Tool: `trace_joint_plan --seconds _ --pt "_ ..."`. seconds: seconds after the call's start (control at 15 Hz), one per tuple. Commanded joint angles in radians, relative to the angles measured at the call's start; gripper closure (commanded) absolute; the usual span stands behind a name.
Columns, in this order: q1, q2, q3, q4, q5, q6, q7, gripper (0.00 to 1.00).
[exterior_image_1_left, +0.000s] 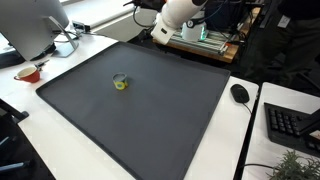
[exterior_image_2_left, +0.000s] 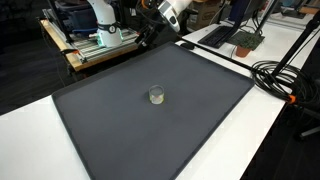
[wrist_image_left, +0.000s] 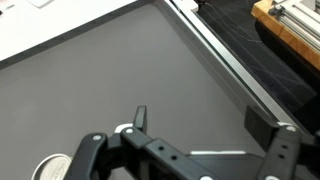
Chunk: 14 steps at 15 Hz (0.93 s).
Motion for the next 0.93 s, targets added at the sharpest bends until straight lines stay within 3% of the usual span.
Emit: trace_joint_plan --seconds 0.0,0.47,0.67,0.73,0.87 --pt "-0.026 -0.066 -0.007 -0.062 -0.073 0.186 -0.027 0.00" --pt "-0.143 -0.139 -0.113 -0.193 -0.182 0.736 -0.102 0.00" --pt "-0.189 -0.098 -0.155 -0.227 -0.106 0.980 -0.200 0.00" --pt "-0.161 -0.104 -0.139 -0.191 -0.140 0.868 -0.139 0.00" --pt "-0.181 -0.094 -0.156 -0.213 -0.130 0.949 -0.169 0.00"
